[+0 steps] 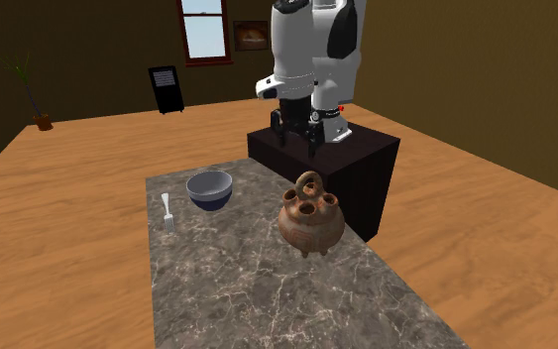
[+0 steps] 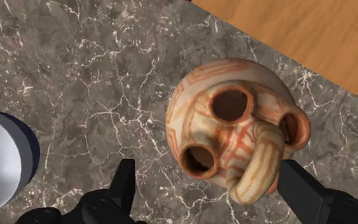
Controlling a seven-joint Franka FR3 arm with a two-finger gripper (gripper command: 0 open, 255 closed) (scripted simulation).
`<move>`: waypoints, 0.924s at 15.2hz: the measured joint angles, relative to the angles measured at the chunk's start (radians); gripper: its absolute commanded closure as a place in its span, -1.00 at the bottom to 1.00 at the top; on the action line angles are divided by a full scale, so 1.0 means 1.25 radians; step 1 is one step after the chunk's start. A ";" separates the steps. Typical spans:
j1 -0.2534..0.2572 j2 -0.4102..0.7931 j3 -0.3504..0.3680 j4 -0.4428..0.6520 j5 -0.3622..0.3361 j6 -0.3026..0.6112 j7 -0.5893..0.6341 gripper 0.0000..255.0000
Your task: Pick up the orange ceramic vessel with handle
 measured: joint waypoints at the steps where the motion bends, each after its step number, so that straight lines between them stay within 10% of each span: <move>1: 0.006 0.025 0.000 0.020 -0.009 0.005 0.008 -1.00; 13: 0.058 0.207 -0.014 0.131 -0.072 0.071 0.069 -1.00; 14: 0.058 0.207 -0.014 0.129 -0.072 0.074 0.069 1.00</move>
